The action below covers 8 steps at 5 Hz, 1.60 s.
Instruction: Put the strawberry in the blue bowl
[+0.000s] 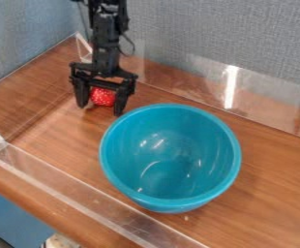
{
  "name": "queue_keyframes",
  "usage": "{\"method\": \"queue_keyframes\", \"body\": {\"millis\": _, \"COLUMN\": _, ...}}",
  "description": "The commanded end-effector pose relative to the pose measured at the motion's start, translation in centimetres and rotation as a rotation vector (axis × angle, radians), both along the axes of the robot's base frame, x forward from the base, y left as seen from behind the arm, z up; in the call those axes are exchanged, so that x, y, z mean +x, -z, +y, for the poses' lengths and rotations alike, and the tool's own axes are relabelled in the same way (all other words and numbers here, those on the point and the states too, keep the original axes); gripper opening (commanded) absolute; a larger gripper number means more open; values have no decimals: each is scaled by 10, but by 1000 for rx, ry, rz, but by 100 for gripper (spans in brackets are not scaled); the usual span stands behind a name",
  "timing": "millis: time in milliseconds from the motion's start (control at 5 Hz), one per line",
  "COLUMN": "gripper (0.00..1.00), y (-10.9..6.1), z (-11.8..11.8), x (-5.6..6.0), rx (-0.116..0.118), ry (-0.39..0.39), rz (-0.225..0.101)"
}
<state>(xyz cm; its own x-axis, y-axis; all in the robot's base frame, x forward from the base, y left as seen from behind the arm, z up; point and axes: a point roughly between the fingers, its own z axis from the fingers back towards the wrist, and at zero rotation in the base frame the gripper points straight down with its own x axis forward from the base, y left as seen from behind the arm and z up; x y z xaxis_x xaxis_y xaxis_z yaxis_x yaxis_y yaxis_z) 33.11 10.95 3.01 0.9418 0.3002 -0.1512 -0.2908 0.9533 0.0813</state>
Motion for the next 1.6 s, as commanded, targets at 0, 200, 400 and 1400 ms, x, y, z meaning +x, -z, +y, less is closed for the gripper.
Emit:
{"method": "queue_keyframes", "body": {"millis": 0, "gripper": 100, "y": -7, "z": -2, "x": 8, "rx": 7, "ry": -20, "rz": -45}}
{"method": "queue_keyframes", "body": {"millis": 200, "gripper": 100, "y": -11, "z": 1, "x": 5, "rx": 3, "ry": -48, "rz": -43}}
{"method": "queue_keyframes", "body": {"millis": 400, "gripper": 100, "y": -14, "z": 5, "x": 3, "rx": 1, "ry": -77, "rz": -42}}
{"method": "queue_keyframes", "body": {"millis": 1400, "gripper": 100, "y": -28, "z": 14, "x": 11, "rx": -23, "ry": -87, "rz": -48}}
